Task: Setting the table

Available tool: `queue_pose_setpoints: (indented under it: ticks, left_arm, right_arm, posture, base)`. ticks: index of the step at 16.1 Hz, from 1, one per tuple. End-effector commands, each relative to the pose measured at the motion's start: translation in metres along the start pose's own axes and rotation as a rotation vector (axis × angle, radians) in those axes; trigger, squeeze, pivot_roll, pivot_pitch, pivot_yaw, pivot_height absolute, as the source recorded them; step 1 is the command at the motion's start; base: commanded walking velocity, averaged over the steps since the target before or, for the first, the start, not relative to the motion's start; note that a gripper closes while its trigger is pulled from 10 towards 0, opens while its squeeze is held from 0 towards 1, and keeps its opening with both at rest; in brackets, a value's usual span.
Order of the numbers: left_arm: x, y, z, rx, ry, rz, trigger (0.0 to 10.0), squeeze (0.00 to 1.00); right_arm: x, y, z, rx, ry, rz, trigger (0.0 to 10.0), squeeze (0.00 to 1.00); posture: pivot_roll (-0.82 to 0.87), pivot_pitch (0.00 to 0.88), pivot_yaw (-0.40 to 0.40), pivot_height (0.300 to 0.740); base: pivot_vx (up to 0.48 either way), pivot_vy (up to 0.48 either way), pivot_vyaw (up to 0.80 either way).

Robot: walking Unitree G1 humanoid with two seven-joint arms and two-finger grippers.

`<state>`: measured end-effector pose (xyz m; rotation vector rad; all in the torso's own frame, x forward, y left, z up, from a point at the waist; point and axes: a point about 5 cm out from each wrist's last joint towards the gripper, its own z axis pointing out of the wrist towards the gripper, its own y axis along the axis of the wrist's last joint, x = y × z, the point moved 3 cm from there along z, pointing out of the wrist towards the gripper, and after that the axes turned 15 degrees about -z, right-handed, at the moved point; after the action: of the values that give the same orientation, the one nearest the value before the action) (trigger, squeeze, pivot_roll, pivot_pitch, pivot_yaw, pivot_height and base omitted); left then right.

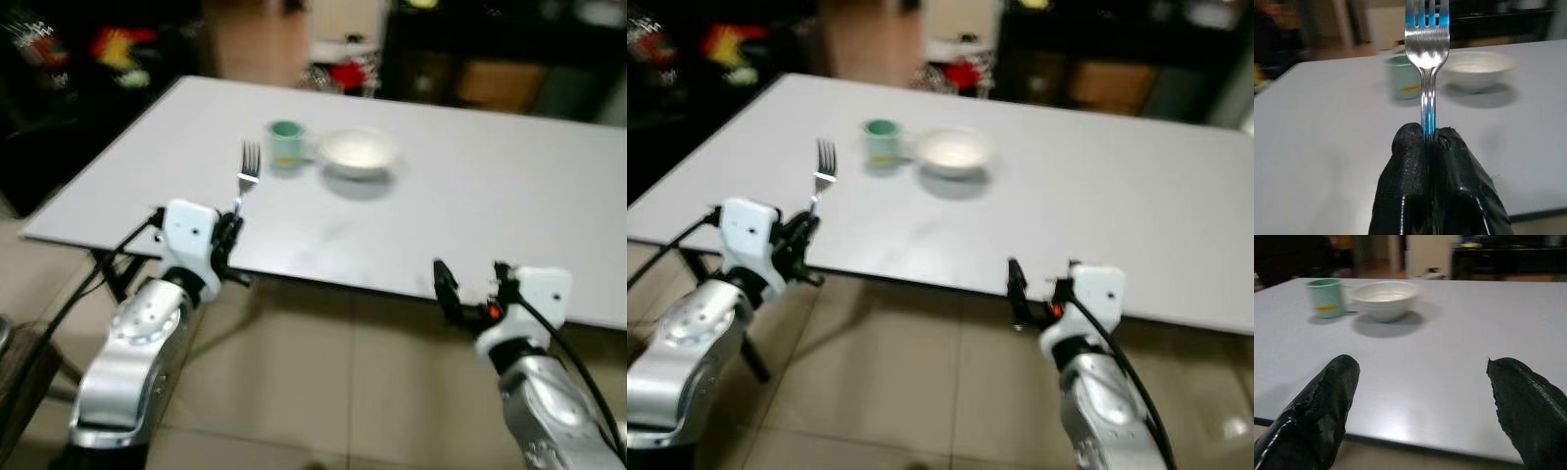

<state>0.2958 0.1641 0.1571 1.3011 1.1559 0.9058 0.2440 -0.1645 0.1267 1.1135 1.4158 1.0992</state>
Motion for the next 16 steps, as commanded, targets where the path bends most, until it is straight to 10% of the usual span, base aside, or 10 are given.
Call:
queue_pose_setpoints:
  ticks: [1,6,16]
  left_arm:
    - [0.002,-0.002,-0.002,0.006,0.014,-0.011,10.0,0.00]
    - [0.011,-0.016,-0.018,0.048,0.053,0.028,10.0,0.00]
    - [0.005,-0.012,-0.003,0.059,-0.029,0.062,10.0,0.00]
  right_arm:
    - [0.000,0.003,0.000,-0.017,0.012,-0.021,10.0,0.00]
    - [-0.003,0.004,0.009,-0.040,0.029,-0.053,10.0,0.00]
    - [-0.001,-0.002,-0.003,-0.020,0.069,-0.041,10.0,0.00]
  posture:
    - [-0.10,0.000,-0.055,0.740]
    - [-0.07,0.000,-0.103,0.740]
    - [-0.11,0.000,-0.034,0.740]
  base:
    - [0.304,0.000,0.00]
    - [0.292,0.000,0.00]
    - [0.153,0.000,0.00]
